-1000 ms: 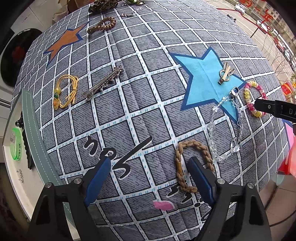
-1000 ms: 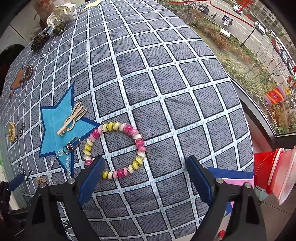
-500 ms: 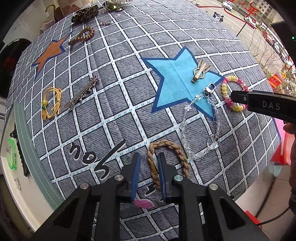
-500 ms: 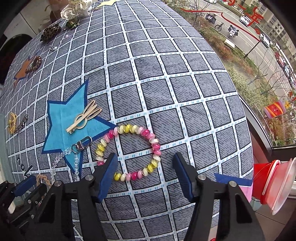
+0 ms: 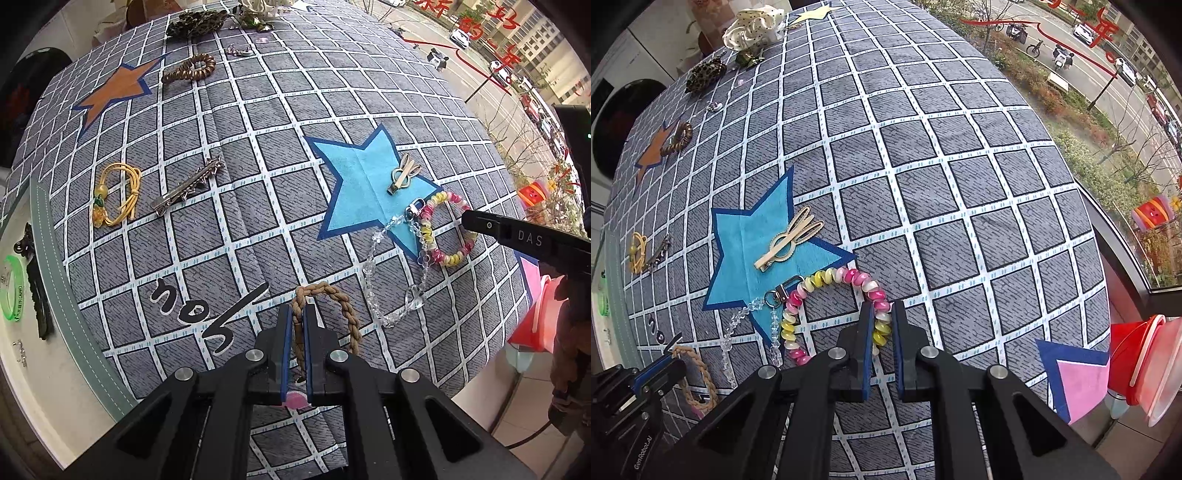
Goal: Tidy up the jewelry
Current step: 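Grasp the braided brown bracelet with left tool while right grasps the pink-yellow beaded bracelet, then carry the braided bracelet with left tool while right tool carries the beaded bracelet to the tray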
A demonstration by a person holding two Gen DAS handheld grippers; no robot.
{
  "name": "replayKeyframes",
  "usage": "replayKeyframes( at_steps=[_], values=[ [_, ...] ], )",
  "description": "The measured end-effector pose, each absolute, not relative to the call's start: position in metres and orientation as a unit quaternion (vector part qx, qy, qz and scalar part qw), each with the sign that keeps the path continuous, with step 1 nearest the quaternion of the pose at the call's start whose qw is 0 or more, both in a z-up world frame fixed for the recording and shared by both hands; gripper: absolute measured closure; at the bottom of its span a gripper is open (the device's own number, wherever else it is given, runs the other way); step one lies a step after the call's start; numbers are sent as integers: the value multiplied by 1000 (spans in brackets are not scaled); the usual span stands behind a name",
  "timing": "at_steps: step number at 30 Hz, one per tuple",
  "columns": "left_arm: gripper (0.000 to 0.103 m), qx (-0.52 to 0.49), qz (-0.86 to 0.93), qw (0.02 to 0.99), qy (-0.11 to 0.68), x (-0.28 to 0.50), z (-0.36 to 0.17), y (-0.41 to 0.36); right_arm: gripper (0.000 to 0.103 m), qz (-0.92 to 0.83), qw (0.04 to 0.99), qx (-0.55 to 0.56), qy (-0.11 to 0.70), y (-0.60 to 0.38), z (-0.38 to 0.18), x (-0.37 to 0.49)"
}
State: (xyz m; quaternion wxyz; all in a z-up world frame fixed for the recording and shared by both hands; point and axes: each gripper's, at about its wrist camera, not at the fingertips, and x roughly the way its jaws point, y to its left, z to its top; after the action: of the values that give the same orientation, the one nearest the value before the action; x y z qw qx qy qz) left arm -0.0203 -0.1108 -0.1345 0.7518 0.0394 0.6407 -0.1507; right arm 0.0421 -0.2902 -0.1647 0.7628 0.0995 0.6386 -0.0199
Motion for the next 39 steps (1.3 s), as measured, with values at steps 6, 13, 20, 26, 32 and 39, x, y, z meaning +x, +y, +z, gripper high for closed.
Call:
replayKeyframes(
  at_steps=[6, 13, 20, 26, 32, 39],
  values=[
    [90, 28, -153, 755, 637, -20, -129, -98, 93, -12, 768, 107, 631, -296, -152, 38],
    [90, 17, -152, 766, 624, -16, -115, -71, 93, -11, 772, 117, 624, -292, -135, 35],
    [90, 1, -140, 776, 615, -16, -92, -38, 93, 7, 782, 109, 614, -270, -110, 47],
    [90, -16, -122, 784, 609, -13, -84, -17, 93, 34, 784, 108, 611, -250, -95, 53],
    [90, -37, -95, 791, 603, -15, -76, 14, 93, 73, 785, 92, 608, -199, -77, 59],
    [90, -62, -50, 798, 597, -14, -68, 59, 93, 129, 785, 73, 601, -167, -71, 61]
  ],
)
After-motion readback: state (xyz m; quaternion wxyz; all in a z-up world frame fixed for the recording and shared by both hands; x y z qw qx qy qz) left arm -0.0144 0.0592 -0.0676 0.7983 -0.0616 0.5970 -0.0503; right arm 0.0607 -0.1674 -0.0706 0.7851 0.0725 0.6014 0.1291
